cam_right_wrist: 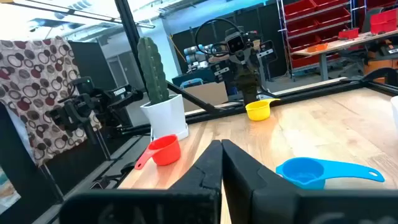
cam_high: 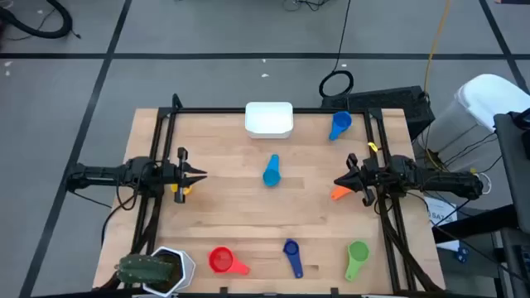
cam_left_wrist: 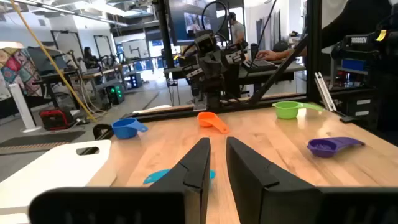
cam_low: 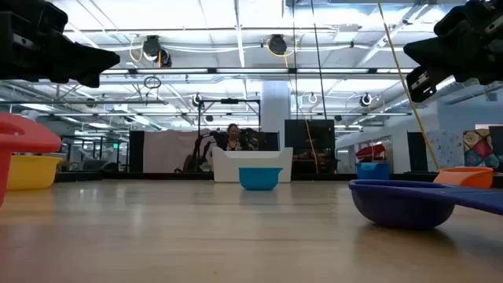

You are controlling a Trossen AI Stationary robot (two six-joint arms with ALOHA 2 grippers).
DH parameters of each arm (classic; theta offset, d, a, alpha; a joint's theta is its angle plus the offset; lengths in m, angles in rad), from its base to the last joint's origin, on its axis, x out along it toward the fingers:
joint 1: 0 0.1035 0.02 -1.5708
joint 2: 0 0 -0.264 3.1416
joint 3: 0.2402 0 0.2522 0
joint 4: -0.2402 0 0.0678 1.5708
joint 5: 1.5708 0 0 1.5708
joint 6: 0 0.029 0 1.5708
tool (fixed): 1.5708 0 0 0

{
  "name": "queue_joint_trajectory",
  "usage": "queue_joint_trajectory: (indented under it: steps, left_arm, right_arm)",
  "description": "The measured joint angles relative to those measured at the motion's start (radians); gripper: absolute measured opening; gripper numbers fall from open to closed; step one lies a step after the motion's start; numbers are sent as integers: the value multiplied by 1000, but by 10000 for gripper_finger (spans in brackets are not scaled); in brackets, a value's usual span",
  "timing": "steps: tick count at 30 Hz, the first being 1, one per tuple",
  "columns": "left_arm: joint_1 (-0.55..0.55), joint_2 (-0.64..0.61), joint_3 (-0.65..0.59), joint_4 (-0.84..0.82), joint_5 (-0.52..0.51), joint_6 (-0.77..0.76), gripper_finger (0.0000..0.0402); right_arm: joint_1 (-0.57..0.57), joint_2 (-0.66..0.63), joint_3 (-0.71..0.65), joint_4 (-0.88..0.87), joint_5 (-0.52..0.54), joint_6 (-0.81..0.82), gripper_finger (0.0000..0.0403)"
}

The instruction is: Nest measuring cups in basket

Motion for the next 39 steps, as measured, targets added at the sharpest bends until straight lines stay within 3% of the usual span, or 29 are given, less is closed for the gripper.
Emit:
queue_joint_trajectory:
  steps: [39]
  left_arm:
    - [0,0,0,0,0,0,58]
  right_arm:
    - [0,0,0,0,0,0,0]
